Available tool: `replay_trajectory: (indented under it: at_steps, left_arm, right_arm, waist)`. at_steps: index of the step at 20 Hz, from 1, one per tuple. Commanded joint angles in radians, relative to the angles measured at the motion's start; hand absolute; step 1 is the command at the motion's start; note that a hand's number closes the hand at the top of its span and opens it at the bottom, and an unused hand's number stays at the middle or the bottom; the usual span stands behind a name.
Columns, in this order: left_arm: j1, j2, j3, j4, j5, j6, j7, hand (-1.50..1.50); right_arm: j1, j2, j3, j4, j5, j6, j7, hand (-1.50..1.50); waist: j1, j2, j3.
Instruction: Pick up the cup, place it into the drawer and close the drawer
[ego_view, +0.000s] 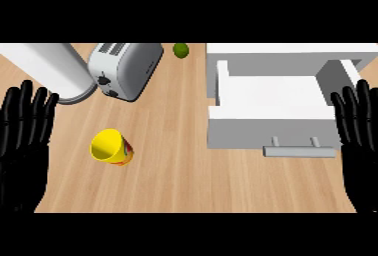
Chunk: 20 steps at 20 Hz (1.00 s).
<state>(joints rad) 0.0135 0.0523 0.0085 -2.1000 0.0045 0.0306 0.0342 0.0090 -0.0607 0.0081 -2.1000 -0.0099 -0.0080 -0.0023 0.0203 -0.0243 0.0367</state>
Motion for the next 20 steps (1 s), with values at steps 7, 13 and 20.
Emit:
replay_trajectory:
  at_steps: [7, 13, 20]
  left_arm:
    - [0.032, 0.02, 0.089, 0.072, 0.266, -0.101, 0.088, -1.5]
    - [0.055, 0.112, 0.255, 0.163, 0.437, -0.222, 0.044, -1.5]
    - [-0.022, 0.097, 0.23, 0.424, 0.278, -0.212, -0.087, -1.5]
  right_arm:
    - [-0.008, -0.055, 0.042, 0.061, -0.025, 0.095, 0.055, -1.5]
    - [0.002, -0.082, -0.003, 0.099, -0.066, 0.151, 0.029, -1.5]
    - [-0.166, -0.086, -0.039, 0.194, -0.062, 0.141, 0.072, -1.5]
  waist:
    - [-0.012, 0.032, -0.038]
    - [-0.018, 0.024, -0.037]
    - [-0.02, 0.025, -0.037]
